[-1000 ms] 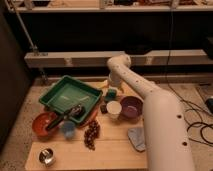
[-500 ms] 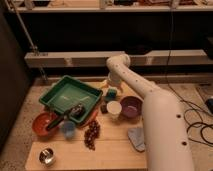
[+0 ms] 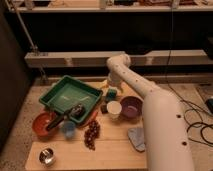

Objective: Place sponge in red bowl

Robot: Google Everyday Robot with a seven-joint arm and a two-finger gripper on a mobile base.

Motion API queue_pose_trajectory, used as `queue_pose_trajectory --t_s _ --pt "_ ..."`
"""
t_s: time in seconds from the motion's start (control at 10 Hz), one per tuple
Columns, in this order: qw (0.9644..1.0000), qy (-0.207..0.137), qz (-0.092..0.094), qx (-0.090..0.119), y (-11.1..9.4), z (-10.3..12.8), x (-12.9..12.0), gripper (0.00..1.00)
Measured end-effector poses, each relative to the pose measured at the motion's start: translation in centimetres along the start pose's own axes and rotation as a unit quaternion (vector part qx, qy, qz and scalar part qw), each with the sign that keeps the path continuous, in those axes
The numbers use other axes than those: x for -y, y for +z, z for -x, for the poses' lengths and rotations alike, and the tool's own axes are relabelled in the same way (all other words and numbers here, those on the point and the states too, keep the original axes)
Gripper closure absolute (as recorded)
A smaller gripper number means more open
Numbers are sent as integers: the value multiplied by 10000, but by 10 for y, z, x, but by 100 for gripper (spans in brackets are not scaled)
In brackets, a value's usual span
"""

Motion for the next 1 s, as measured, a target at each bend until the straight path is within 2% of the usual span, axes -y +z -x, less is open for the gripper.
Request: queue_pose_trajectory --t_s 1.0 --pt "10000 11 6 3 -3 0 -2 20"
